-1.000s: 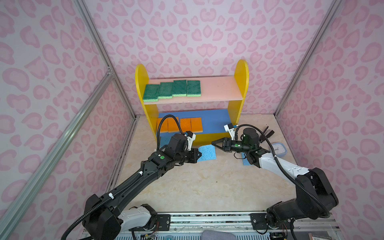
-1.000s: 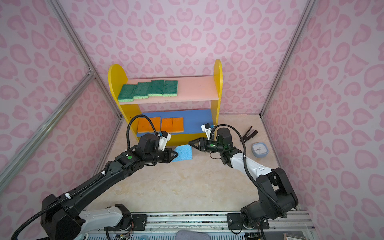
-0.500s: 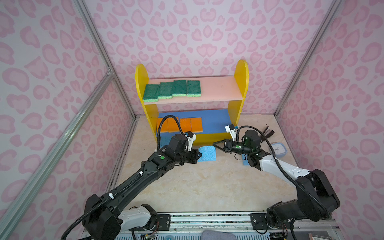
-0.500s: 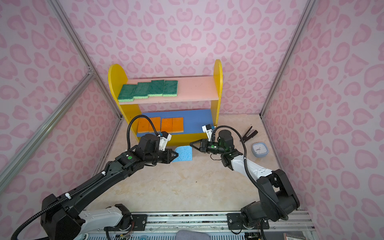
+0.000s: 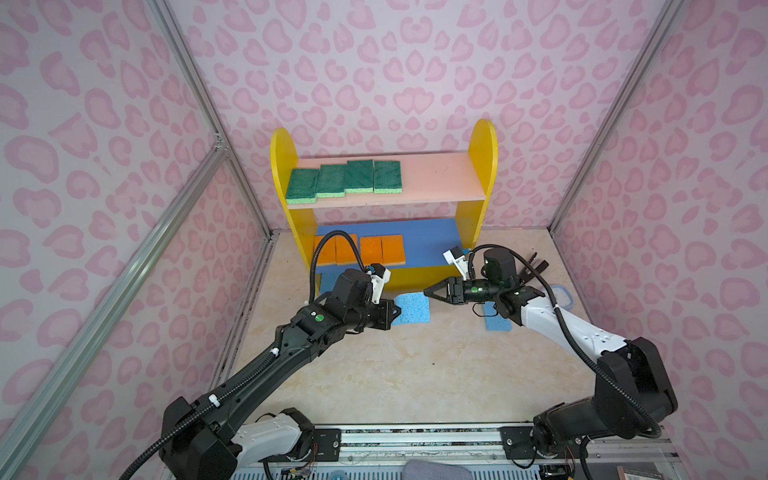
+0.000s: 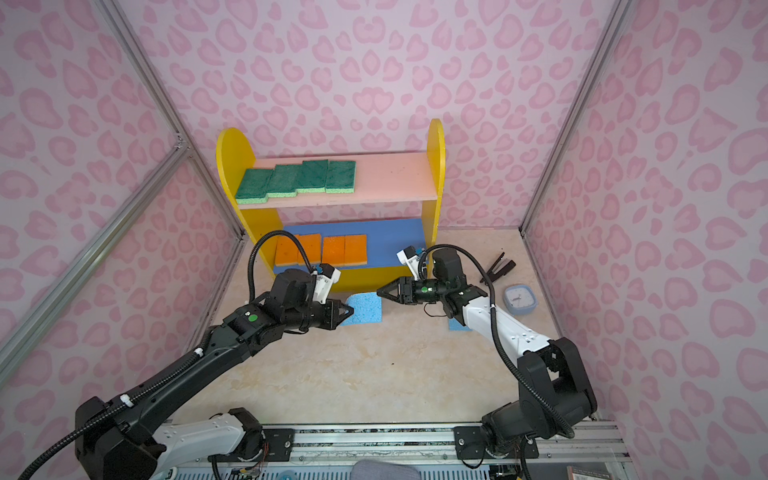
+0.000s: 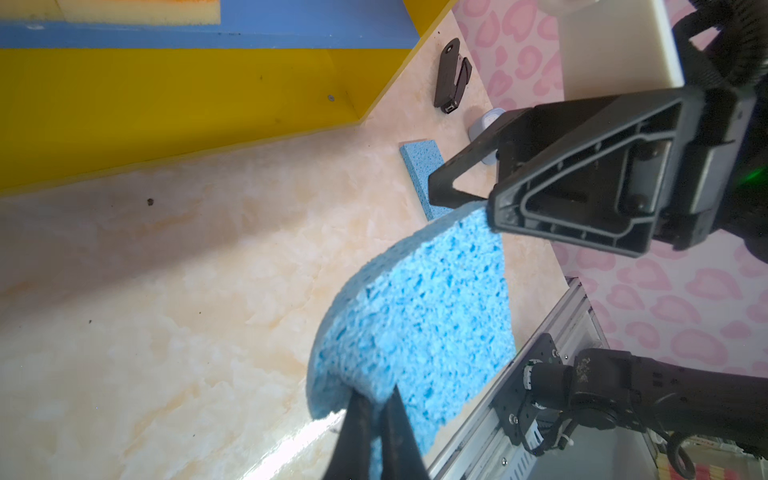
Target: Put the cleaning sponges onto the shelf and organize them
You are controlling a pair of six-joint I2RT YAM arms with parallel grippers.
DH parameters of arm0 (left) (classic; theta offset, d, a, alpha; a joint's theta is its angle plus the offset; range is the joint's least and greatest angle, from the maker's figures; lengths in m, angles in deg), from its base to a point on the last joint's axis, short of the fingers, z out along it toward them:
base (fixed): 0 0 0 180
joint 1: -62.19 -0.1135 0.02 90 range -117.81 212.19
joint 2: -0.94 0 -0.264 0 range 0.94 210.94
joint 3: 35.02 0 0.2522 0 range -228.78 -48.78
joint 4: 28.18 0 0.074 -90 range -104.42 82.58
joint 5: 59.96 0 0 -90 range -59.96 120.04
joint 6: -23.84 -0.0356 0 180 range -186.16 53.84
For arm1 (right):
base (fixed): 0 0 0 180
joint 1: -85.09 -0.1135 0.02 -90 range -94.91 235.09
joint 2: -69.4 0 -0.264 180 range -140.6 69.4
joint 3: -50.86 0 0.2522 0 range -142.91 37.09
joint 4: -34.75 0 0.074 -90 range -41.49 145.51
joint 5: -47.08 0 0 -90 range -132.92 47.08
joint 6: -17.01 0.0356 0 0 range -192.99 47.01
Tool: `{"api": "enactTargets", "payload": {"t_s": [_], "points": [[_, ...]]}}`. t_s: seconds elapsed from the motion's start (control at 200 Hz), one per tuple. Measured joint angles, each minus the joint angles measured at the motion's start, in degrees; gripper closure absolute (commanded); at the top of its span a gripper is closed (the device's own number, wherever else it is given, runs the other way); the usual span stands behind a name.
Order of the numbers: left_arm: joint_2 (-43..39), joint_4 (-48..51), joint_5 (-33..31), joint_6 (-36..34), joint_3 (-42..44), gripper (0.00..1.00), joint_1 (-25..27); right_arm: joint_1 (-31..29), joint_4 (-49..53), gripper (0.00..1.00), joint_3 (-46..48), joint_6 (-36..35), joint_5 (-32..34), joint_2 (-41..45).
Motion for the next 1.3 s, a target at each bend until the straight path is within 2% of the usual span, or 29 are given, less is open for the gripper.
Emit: {"api": "enactTargets", "payload": {"t_s": [0.165,0.275,0.32,0.385,0.49,0.605,1.115,1.3], "points": [[2.01,1.77,2.16,-3.58,-2.12,0.96,-1.49,0.02,1.75,0.51,-0.13,-1.97,-1.99,-0.59],[3.82,2.93,3.34,-6.43,-4.17,0.97,-2.47,0.09,1.55,0.63,-0.09,-2.29,-2.89,-0.85],[4.55,3.32,3.85,-7.43,-5.01,0.97,-2.80,0.20,0.61,0.66,0.24,-2.19,-3.28,-1.18],[5.46,3.72,4.39,-8.79,-5.84,0.96,-3.26,0.68,-2.19,0.65,1.36,-0.24,-4.15,-1.88],[6.34,3.80,5.01,-10.23,-6.10,0.96,-3.85,1.97,-6.80,0.55,3.04,3.61,-5.35,-2.78],[6.93,3.91,5.88,-11.32,-6.10,0.97,-4.20,2.82,-10.97,0.52,3.13,6.08,-5.90,-2.93],[8.70,3.91,8.09,-12.59,-6.38,0.97,-5.01,1.97,-18.58,0.68,2.67,11.26,-8.17,-5.60],[8.76,3.93,8.20,-12.59,-6.73,0.96,-5.22,1.79,-18.56,0.61,2.67,11.52,-8.31,-5.88]]}}
